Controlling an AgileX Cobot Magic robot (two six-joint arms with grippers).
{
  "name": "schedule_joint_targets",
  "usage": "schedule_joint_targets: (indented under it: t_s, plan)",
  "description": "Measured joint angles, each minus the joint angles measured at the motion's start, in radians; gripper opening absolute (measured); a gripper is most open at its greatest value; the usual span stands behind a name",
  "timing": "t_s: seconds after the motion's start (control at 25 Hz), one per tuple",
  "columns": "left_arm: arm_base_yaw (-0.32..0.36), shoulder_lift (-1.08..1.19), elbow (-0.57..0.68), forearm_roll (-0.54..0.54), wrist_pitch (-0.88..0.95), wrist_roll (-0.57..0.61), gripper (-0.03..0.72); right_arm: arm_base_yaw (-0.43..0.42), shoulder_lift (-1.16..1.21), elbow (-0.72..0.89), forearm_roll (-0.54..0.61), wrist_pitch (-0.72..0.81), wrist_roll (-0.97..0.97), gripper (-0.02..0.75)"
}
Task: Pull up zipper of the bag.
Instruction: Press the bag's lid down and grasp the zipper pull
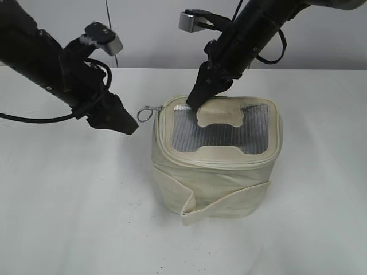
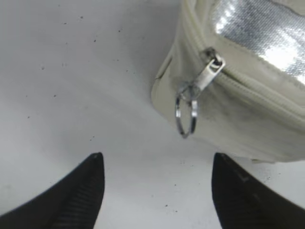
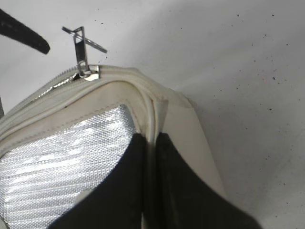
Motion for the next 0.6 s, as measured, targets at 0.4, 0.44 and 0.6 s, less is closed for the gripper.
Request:
schedule_joint_targets:
  t_s: [0.4, 0.44, 0.6]
  plan:
    - [-0.090, 0.000, 0.000, -0.054, -0.167, 0.009, 0.538, 0.000, 0.000, 0.000, -0.001, 0.000, 0.001, 0.016]
    - [-0.096, 0.000, 0.000, -0.054, -0.176, 0.009, 0.535, 0.000, 0.000, 0.000, -0.001, 0.000, 0.001, 0.016]
    - [-0.118, 0.000, 0.000, -0.029, -0.194, 0.009, 0.434, 0.000, 0.000, -0.001, -0.002, 0.000, 0.001, 0.016]
